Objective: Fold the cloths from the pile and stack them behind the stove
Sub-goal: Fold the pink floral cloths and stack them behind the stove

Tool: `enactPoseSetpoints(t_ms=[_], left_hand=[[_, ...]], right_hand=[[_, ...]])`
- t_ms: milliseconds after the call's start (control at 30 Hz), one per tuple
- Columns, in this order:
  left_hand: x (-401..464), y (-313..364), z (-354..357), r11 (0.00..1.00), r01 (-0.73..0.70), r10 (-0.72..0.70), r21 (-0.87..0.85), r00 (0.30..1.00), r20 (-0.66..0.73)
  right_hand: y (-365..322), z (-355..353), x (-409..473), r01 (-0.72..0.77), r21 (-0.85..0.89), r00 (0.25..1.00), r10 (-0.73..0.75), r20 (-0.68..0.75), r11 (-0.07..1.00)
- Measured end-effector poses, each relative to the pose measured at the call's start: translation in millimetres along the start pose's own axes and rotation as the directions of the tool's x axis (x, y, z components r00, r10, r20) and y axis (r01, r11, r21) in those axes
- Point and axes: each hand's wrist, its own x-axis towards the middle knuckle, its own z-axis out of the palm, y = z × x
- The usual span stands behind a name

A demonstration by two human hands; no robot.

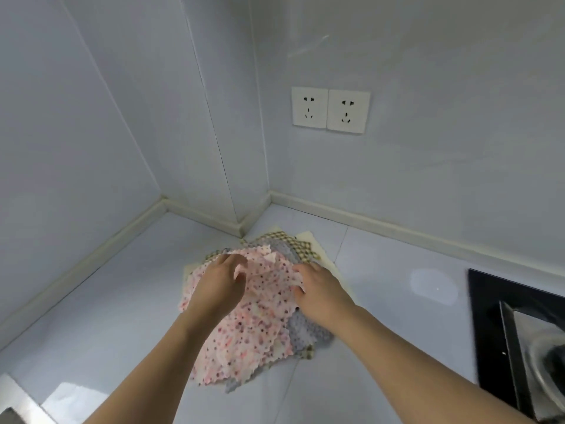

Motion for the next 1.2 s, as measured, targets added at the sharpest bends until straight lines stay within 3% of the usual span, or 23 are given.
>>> enactPoseSetpoints(t_ms=[133, 233, 300, 433, 600, 800, 1067, 1200], left_hand=[[47.6, -6.8, 16.4, 0.96, -0.274, 0.268, 0.056, 0.958, 0.103], [66.6, -6.3, 26.5, 0.898, -0.391, 0.335, 0.202, 0.905, 0.264], [70.6, -9.9, 31.4, 0.836, -0.44, 0.36, 0.329, 0.891, 0.278], [67.8, -25.5, 30.0, 0.856, -0.393, 0.376, 0.334, 0.919, 0.118], [39.0, -27.4, 11.4, 0.937, -0.316, 0.334, 0.146, 0.936, -0.115], [-47.0, -6.8, -31.5, 0.955, -0.297, 0.265, -0.03, 0.891, -0.369], [-172.4, 48.7, -96.8, 0.907, -0.41, 0.381, -0.096, 0.897, -0.225], [-201.9, 73.6, -95.1, 0.907, -0.417, 0.413, -0.054, 0.908, -0.074]], right_hand=[[12.8, 31.9, 40.9, -0.063, -0.075, 0.996, 0.058, -0.069, 0.995], [21.0, 50.7, 56.4, -0.101, -0.094, 0.984, 0.086, -0.157, 0.99], [25.8, 58.1, 60.4, -0.091, -0.089, 0.969, 0.067, -0.237, 0.992], [29.1, 62.4, 57.4, -0.01, -0.046, 0.917, -0.009, -0.399, 0.999], [25.5, 56.2, 33.7, 0.072, -0.105, 0.809, -0.119, -0.576, 0.992], [6.4, 37.9, -50.3, 0.169, -0.064, 0.671, -0.162, -0.724, 0.984], [-15.1, -11.9, -215.1, 0.215, 0.08, 0.651, -0.082, -0.755, 0.973], [-4.2, -33.4, -266.4, 0.093, 0.103, 0.697, 0.009, -0.717, 0.99]])
